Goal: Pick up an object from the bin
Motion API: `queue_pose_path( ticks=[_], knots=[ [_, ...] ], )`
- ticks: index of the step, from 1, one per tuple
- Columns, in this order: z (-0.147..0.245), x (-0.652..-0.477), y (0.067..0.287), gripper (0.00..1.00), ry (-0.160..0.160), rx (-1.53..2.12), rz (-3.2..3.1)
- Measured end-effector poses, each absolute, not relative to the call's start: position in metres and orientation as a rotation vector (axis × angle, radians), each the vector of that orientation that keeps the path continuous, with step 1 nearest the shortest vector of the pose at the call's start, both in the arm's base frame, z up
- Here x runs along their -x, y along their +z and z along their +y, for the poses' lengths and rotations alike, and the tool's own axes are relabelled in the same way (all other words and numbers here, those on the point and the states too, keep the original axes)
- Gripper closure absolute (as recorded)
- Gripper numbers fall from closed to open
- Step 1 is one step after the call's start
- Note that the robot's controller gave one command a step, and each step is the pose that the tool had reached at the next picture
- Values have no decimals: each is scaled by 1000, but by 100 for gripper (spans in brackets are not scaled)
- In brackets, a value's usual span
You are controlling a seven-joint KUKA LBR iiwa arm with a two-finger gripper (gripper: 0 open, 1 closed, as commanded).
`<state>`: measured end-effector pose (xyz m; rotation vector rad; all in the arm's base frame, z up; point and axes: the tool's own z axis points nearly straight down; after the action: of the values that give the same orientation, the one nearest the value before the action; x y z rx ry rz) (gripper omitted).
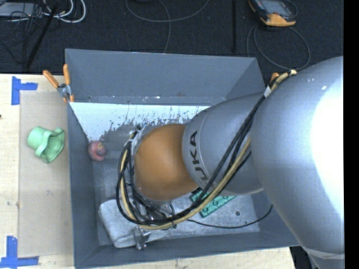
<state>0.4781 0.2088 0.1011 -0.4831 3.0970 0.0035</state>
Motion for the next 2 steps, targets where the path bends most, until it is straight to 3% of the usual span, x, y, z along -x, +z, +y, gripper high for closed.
queue_pose_path(
  ticks=[1,2],
  knots=[
    [182,-477,111,0,-1,385,3119],
    [187,-478,90,0,6,175,3116]
  ],
)
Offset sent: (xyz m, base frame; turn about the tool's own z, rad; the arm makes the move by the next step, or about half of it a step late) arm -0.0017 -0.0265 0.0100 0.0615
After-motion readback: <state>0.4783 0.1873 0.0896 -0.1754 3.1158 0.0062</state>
